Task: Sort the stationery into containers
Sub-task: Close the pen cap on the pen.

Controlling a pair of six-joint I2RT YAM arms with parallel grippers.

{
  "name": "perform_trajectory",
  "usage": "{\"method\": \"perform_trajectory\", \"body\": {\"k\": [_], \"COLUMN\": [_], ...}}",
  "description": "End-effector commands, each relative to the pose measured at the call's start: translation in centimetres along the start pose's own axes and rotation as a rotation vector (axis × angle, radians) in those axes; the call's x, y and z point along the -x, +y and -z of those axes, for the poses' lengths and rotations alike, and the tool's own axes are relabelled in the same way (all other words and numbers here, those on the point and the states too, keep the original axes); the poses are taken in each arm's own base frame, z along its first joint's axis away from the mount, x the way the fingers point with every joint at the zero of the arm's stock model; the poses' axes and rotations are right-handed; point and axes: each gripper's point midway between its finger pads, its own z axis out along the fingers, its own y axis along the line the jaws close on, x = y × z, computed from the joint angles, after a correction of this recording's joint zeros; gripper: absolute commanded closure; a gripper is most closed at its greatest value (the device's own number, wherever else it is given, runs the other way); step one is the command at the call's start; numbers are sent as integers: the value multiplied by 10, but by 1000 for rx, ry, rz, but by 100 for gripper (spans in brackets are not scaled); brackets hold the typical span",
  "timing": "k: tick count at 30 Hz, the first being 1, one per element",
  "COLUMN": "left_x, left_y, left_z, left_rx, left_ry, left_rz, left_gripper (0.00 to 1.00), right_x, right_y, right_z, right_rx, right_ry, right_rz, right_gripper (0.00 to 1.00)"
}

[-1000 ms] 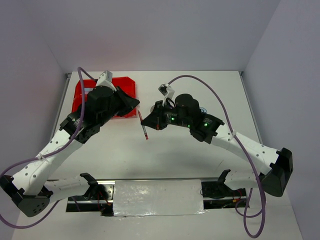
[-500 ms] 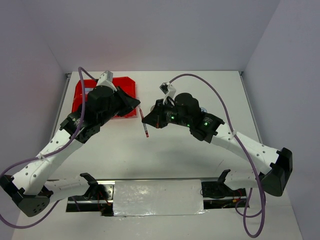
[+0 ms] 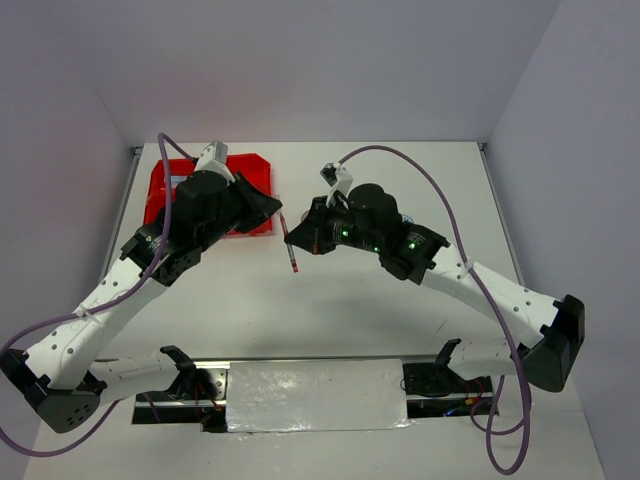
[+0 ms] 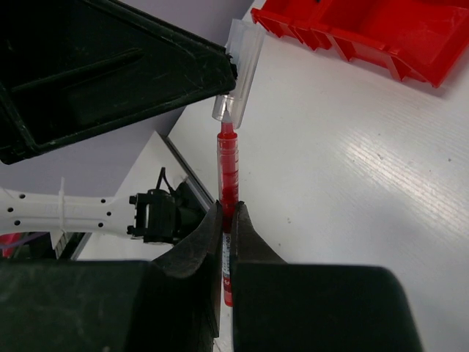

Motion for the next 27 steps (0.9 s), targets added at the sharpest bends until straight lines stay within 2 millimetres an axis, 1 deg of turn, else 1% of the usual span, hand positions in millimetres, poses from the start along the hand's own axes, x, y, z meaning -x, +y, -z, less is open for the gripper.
{"method": "perform_trajectory", "body": {"k": [1,8,11,12,15,19,20,23,26,27], "left_x": [6,2,2,2,2,0,-1,0,4,4], "left_y": [-11,-10,-10,-10,-8,-5,-5,-1,-4,-5], "left_z": [-1,-3,-2,-1,-2,-3,-3,-2,-1,-1], "left_rx": [-54,-56,-60,-60,-51,-47,-46,-30,-34,-38], "left_ry": [-19,-8,-6,-9,-10,-5,-5,-7,-22,-24], "left_rz": [-25,-25,-26,-26,-27,-37,-39,-36,-33,-34], "left_gripper": [100,100,100,100,100,100,100,100,100,100], "right_x": [28,40,45,48,57,75,77,80,76,71], "right_y": [16,23,21,17,11,13,13,14,14,11], "right_z": [2,0,-1,-2,-3,1,1,2,3,2], "right_rx": [27,45,30,8,-16,-23,-27,-24,-15,-18], "right_ry": [-66,-83,-93,-106,-130,-179,-180,-181,-174,-166], "right_rz": [10,-1,-13,-29,-59,-58,-56,-42,-40,-41], "right_gripper": [100,100,100,100,100,100,100,100,100,100]}}
